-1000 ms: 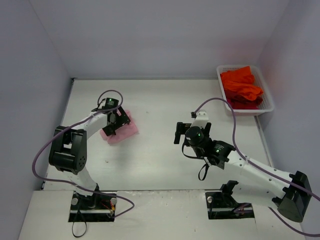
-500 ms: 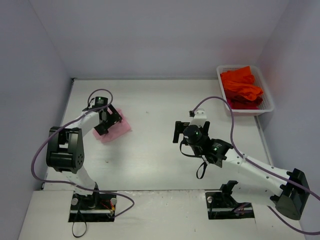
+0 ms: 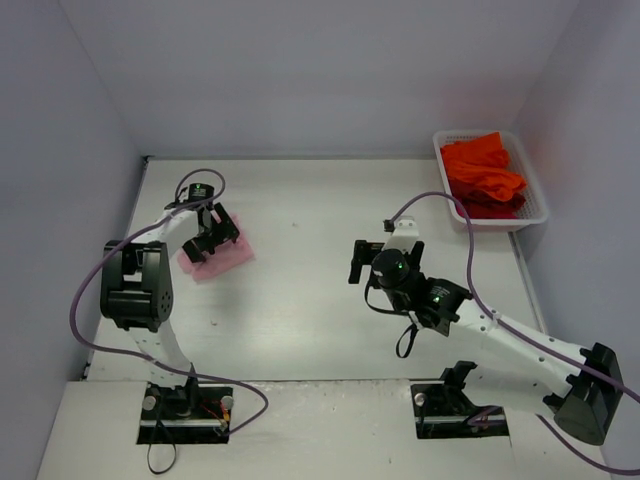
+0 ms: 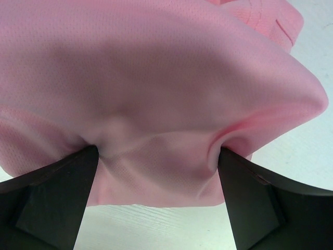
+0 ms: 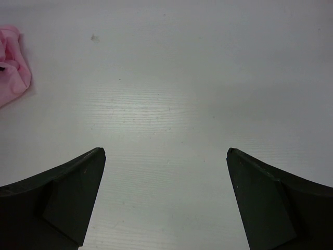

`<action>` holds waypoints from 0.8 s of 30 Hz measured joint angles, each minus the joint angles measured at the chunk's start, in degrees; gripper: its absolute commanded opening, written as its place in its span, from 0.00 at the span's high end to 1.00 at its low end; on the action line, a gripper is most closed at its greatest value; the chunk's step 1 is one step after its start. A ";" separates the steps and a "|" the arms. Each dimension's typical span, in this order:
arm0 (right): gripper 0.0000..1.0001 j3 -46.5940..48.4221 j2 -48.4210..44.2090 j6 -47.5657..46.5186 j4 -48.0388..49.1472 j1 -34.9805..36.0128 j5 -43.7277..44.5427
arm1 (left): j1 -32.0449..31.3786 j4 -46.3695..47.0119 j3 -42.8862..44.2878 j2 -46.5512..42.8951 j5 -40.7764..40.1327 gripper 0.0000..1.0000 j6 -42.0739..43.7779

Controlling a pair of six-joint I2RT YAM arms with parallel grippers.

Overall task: Fold and stack the t-shirts
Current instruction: Neatly place the folded tshirt to the corner

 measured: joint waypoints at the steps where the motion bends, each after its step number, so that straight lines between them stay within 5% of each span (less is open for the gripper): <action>1: 0.00 0.00 -0.20 -0.15 0.00 -0.02 0.00 | 0.00 -0.50 0.46 0.33 -0.50 0.07 0.42; 24: 0.00 0.00 -1.33 -1.16 -0.42 -1.73 -0.26 | 4.96 -8.61 5.66 2.32 -10.21 0.06 8.74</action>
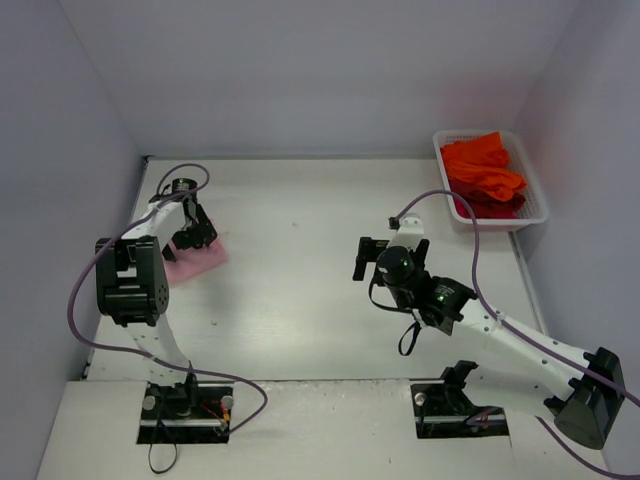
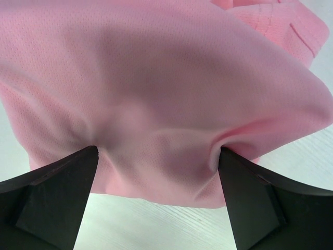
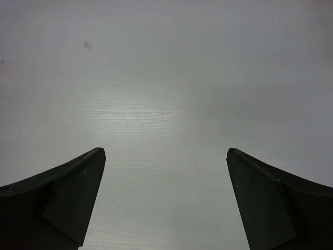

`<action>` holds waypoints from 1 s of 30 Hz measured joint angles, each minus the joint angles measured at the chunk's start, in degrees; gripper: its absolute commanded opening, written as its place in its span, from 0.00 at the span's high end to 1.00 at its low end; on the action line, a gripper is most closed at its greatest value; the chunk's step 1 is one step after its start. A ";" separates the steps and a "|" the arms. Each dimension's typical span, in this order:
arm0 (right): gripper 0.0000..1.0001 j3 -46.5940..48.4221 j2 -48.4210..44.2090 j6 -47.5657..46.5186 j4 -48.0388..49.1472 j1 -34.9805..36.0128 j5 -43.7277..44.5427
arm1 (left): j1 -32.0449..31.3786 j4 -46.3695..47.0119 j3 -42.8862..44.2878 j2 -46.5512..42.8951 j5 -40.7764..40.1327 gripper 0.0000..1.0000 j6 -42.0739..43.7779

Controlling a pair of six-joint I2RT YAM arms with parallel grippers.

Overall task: Fold and stack the t-shirts
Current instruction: Neatly place the folded tshirt to the corner

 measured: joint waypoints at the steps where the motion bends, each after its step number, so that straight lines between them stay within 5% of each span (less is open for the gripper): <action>1: 0.00 0.00 0.00 -0.09 0.00 -0.17 -0.07 | 0.26 -0.04 0.20 0.28 -0.31 0.06 0.26; 30: 0.00 0.33 -1.62 -0.24 -1.70 -0.61 -0.85 | 0.57 -4.13 8.17 7.91 -8.46 0.06 4.96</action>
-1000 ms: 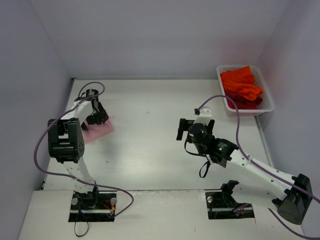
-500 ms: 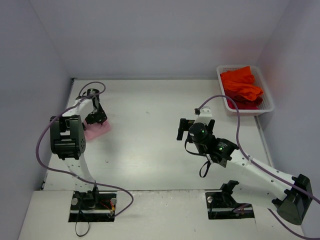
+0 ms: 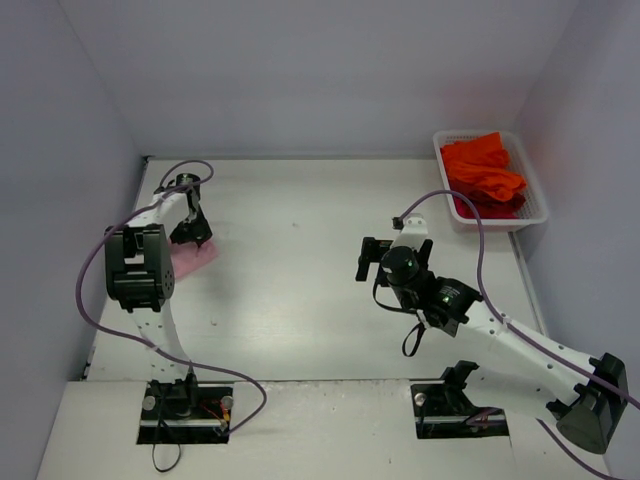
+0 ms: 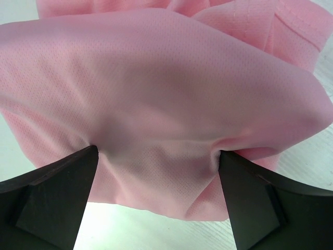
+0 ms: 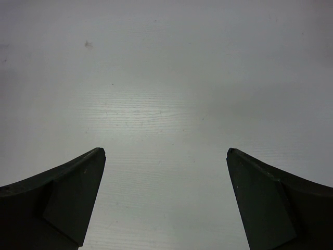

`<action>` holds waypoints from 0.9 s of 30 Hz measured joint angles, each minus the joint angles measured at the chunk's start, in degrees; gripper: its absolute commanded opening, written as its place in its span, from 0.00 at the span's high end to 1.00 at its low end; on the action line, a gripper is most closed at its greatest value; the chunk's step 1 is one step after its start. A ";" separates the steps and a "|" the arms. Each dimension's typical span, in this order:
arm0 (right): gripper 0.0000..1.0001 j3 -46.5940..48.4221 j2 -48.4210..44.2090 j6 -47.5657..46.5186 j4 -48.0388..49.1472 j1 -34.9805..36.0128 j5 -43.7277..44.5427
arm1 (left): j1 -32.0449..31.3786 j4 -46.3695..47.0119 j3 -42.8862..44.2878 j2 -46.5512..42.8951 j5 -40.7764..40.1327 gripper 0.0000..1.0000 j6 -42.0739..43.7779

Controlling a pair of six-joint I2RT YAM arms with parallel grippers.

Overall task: Fold and stack the t-shirts
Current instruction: Neatly place the folded tshirt to the corner

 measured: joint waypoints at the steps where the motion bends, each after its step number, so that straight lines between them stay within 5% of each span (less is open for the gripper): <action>1: 0.00 0.00 0.00 0.02 -0.02 0.00 0.00 | 0.00 -0.02 0.04 0.00 -0.04 0.06 0.17; 15: 0.00 0.04 0.04 0.44 -0.17 0.00 0.00 | -0.15 -1.31 2.43 1.51 -1.27 0.06 1.53; 27: 0.00 0.33 0.55 0.66 -0.42 0.00 -0.07 | -1.25 -1.53 -2.36 -13.51 -1.51 0.06 -1.62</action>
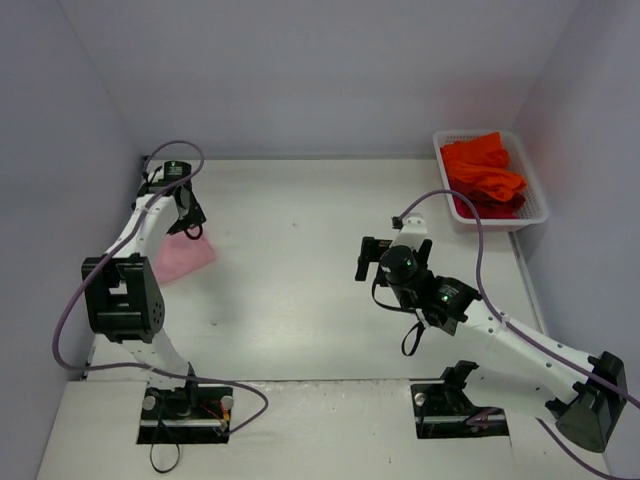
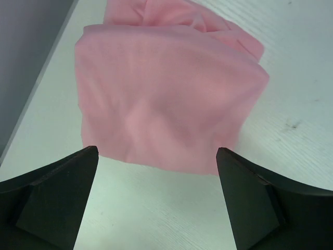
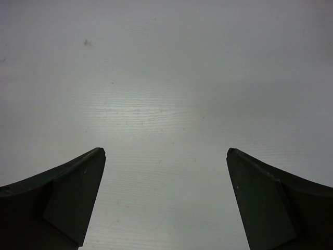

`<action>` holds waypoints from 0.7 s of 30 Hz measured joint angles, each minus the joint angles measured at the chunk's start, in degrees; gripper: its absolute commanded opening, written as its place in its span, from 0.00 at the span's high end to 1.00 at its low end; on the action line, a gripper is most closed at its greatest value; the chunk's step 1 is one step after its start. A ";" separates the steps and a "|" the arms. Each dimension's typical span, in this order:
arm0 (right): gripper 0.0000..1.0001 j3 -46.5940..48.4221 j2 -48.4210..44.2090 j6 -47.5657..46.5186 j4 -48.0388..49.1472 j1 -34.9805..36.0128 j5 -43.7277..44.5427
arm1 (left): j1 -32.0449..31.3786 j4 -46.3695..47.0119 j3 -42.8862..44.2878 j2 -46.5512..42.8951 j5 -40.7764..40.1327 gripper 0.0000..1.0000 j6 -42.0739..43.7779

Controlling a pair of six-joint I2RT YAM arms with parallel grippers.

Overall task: Fold and stack the t-shirts
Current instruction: Neatly place the folded tshirt to the corner

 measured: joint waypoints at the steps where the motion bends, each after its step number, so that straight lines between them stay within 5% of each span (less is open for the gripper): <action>1: 0.00 0.00 0.00 0.02 -0.02 0.00 -0.02 | -0.39 0.00 -0.11 -1.25 -0.24 0.06 -0.37; 21: 0.00 0.00 -6.10 -0.04 -0.07 0.00 -1.62 | -3.91 -5.60 -11.21 -12.26 -4.20 0.06 -12.87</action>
